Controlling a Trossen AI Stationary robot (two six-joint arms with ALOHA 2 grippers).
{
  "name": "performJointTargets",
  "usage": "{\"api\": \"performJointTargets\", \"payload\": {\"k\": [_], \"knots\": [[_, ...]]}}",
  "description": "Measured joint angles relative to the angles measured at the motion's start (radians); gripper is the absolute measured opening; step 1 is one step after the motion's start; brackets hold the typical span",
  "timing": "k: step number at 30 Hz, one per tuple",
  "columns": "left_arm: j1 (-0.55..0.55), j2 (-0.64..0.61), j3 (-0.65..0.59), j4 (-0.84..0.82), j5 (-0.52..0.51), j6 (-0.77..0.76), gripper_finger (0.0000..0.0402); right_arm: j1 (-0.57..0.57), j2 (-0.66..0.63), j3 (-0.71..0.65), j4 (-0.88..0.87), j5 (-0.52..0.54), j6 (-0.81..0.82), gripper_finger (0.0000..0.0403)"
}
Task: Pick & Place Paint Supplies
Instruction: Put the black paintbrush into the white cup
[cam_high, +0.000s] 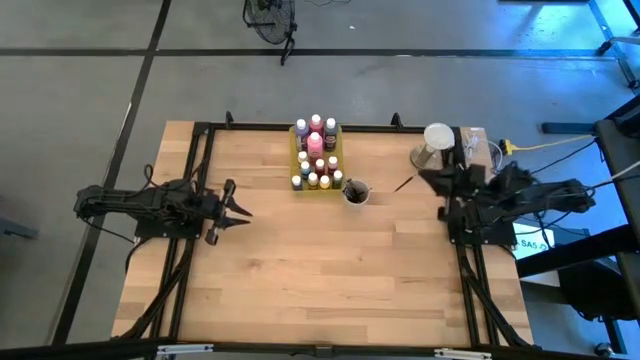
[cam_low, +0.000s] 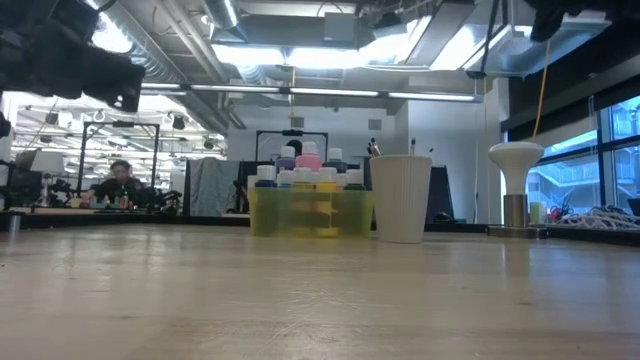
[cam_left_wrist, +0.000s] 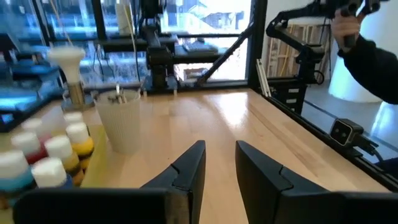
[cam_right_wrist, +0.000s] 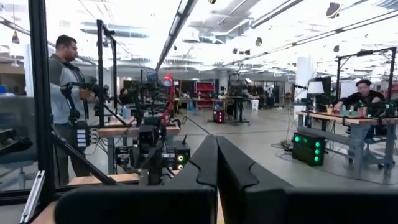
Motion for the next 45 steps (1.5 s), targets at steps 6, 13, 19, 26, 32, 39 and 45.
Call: {"api": "performJointTargets", "payload": {"k": [6,13,19,26,32,39,45], "knots": [[0.0,-0.001,-0.027,0.095,0.011,0.076,0.0082,-0.016,0.072,-0.177,0.305,-0.021,0.005,0.0],[0.0,0.011,-0.036,0.095,0.05,0.078,0.0083,-0.113,0.19,-0.248,0.477,-0.097,0.081,0.0],[0.0,0.012,-0.036,0.095,0.051,0.074,0.008,-0.202,0.321,-0.248,0.605,-0.243,0.103,0.0],[0.0,0.012,-0.036,0.094,0.051,0.045,0.0079,-0.258,0.491,-0.248,0.729,-0.298,0.107,0.0],[0.0,0.012,-0.036,0.093,0.051,0.037,0.0083,-0.287,0.619,-0.248,0.853,-0.338,0.11,0.0],[0.0,0.012,-0.036,0.093,0.051,0.037,0.0082,-0.326,0.738,-0.248,0.934,-0.365,0.151,0.0],[0.0,0.012,-0.036,0.092,0.051,0.029,0.0084,-0.353,0.786,-0.248,0.973,-0.412,0.174,0.0]]}}
